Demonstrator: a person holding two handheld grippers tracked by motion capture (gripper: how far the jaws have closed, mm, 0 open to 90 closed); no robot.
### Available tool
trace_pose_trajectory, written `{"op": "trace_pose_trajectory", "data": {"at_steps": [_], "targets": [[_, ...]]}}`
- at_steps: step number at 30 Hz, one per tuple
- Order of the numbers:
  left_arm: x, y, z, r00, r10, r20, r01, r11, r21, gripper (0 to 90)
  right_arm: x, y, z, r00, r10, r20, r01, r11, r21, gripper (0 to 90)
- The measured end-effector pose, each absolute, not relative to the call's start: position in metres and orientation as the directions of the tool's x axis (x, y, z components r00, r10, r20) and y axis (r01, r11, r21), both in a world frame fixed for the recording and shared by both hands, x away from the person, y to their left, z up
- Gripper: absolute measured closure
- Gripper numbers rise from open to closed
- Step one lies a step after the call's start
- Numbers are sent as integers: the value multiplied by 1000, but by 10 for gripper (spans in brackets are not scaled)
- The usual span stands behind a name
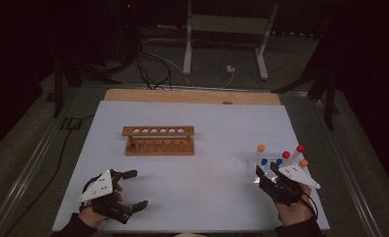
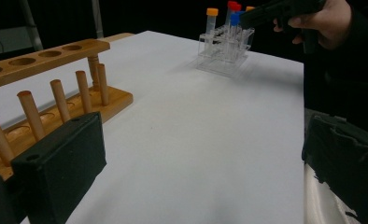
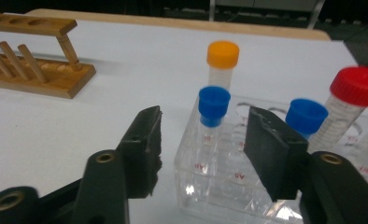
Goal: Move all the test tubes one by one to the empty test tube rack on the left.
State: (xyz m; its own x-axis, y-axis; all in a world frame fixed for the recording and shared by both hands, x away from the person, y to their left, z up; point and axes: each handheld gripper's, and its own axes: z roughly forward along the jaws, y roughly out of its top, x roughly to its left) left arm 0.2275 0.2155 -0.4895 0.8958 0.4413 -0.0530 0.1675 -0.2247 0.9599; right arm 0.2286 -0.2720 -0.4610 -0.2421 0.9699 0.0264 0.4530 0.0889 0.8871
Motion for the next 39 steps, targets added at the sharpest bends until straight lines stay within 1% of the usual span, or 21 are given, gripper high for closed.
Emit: {"op": "trace_pose_trajectory", "data": {"at_steps": [7, 10, 20, 25, 31, 39], "targets": [[228, 216, -490, 896, 440, -56, 169, -222, 960, 5, 233, -272, -465, -235, 971, 41, 507, 87, 857, 569], [228, 216, -490, 897, 439, -55, 168, -223, 960, 5, 235, -274, -466, -231, 972, 44, 519, 84, 851, 590], [227, 216, -489, 898, 438, -54, 167, -224, 960, 5, 241, -273, -470, -236, 970, 58, 537, 81, 840, 663], [227, 215, -490, 898, 438, -53, 167, -227, 960, 5, 243, -272, -471, -239, 970, 51, 544, 90, 834, 739], [227, 216, -490, 898, 437, -55, 168, -225, 960, 5, 246, -272, -473, -255, 966, 27, 537, 119, 836, 762], [227, 216, -490, 898, 437, -54, 167, -225, 960, 5, 246, -274, -471, -250, 968, 37, 530, 105, 842, 772]]}}
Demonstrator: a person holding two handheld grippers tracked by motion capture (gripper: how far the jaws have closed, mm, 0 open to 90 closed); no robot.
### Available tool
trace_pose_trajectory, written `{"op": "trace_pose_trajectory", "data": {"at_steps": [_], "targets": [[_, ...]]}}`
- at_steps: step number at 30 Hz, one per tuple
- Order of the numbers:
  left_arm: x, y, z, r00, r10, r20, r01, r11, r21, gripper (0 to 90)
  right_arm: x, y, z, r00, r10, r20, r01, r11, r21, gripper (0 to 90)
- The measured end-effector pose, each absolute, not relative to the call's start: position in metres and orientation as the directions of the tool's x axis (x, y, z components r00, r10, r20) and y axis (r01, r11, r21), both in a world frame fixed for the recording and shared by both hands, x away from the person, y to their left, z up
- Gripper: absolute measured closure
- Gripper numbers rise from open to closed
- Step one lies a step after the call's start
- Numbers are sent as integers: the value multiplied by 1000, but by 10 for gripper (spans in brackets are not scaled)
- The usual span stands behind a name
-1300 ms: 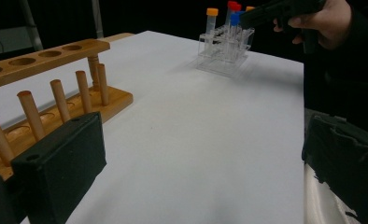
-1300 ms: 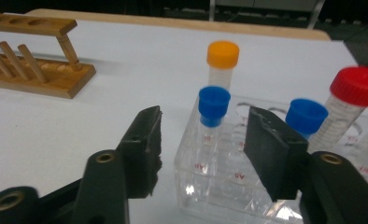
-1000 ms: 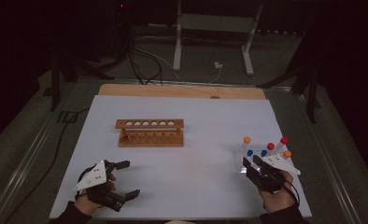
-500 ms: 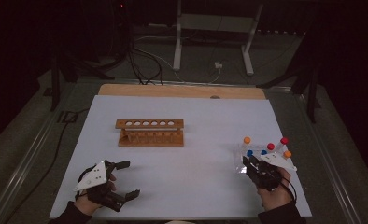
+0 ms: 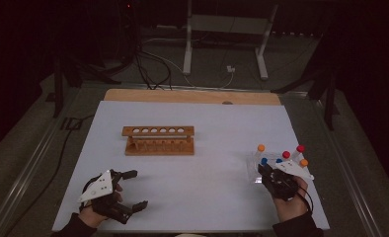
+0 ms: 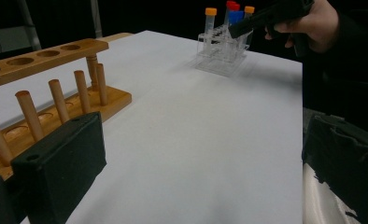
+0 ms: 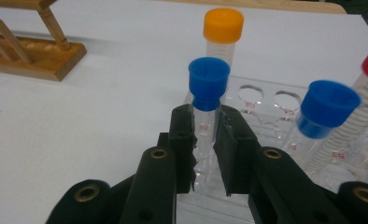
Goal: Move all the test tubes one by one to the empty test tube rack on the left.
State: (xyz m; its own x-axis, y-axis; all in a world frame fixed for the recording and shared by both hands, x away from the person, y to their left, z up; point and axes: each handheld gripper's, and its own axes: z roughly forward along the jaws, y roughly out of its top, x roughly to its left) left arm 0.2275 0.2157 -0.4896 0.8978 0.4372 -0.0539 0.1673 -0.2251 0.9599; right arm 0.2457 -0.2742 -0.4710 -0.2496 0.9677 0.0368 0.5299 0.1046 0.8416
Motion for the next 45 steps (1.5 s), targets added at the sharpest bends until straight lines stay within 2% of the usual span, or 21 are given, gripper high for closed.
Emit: {"op": "trace_pose_trajectory", "data": {"at_steps": [14, 36, 45], "targets": [[228, 216, -490, 898, 437, -56, 169, -224, 960, 5, 239, -279, -456, -265, 963, 51, 492, 89, 866, 772], [228, 215, -490, 898, 437, -57, 170, -225, 959, 5, 227, -275, -429, -290, 957, -12, 403, 134, 905, 772], [227, 215, -490, 898, 436, -57, 170, -225, 959, 5, 229, -266, -420, -349, 937, -9, 379, 150, 913, 771]]}}
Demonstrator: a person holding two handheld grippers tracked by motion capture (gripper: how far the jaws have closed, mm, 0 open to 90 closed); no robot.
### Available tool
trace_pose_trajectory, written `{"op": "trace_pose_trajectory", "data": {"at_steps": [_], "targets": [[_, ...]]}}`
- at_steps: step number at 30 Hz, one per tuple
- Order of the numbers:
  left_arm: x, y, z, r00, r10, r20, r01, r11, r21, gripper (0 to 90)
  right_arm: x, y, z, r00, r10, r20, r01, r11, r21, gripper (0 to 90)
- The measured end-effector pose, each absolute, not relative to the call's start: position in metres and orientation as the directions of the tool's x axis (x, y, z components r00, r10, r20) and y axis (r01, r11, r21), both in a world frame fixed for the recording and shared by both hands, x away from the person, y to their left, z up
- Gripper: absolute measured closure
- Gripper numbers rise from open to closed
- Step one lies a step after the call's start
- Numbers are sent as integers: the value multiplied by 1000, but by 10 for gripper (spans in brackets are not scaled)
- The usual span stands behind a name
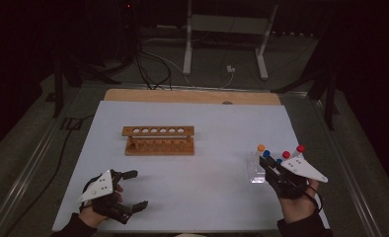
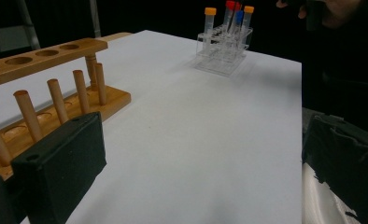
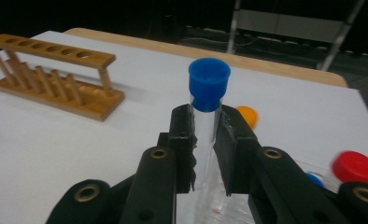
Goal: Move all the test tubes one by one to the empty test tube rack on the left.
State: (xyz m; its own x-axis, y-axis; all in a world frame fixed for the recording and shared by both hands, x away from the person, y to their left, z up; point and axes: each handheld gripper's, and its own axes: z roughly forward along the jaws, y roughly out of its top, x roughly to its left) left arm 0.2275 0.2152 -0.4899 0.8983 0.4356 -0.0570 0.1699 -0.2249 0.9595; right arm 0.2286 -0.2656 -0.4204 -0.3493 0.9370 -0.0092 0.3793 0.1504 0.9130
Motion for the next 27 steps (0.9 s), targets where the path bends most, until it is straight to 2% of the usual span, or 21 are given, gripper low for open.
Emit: {"op": "trace_pose_trajectory", "data": {"at_steps": [19, 27], "targets": [[228, 211, -490, 902, 427, -68, 184, -237, 954, 5, 244, -238, -440, -560, 829, 4, 400, 266, 877, 771], [234, 205, -493, 903, 411, -123, 240, -244, 940, 5, 246, -227, -446, -622, 783, -6, 392, 318, 863, 771]]}}
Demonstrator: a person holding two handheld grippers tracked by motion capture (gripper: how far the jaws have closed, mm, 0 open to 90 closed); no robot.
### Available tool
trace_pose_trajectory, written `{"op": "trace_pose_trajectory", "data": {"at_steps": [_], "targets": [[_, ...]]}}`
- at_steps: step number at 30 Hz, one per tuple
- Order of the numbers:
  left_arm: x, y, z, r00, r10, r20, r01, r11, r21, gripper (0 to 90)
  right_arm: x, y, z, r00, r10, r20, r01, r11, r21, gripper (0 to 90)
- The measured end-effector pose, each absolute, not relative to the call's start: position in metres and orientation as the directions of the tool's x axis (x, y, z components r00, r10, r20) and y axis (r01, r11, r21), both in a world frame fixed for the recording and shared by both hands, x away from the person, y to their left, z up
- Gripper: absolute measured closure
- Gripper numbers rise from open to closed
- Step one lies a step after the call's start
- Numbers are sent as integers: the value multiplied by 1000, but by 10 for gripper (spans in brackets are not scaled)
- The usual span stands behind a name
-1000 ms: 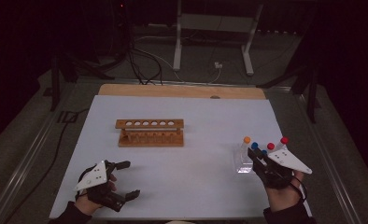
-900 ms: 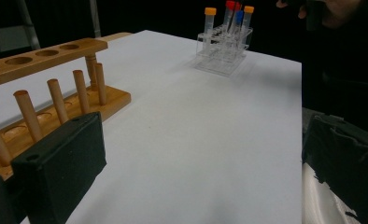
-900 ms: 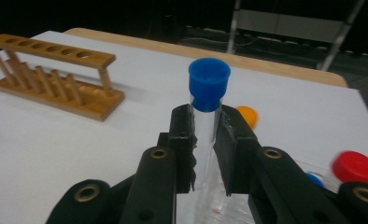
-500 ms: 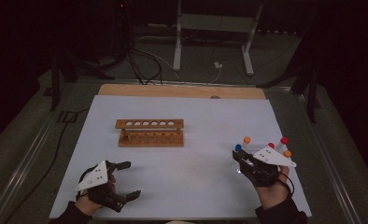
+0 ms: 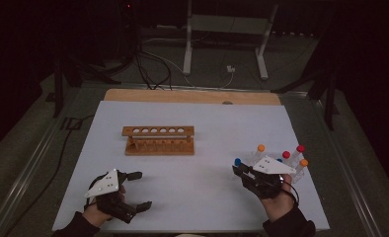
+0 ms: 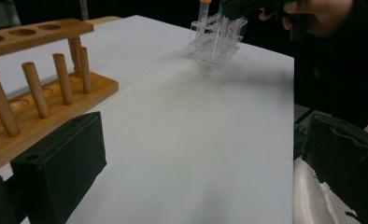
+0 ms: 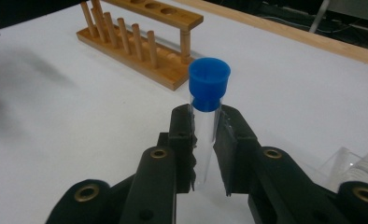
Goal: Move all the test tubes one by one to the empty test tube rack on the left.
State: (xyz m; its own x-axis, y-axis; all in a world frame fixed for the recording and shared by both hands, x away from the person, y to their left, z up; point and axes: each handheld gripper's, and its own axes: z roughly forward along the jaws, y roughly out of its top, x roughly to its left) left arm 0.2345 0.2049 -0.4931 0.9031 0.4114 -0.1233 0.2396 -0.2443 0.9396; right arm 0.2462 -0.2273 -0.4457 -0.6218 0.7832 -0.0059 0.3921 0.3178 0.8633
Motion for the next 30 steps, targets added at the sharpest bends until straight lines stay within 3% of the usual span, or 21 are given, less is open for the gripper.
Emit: {"op": "trace_pose_trajectory", "data": {"at_steps": [11, 30], "targets": [[245, 193, -490, 911, 379, -160, 273, -265, 925, 5, 244, -212, -449, -666, 746, -15, 385, 361, 849, 771], [261, 156, -457, 937, 310, -159, 247, -271, 930, 5, 242, -200, -449, -702, 712, -2, 378, 374, 847, 771]]}}
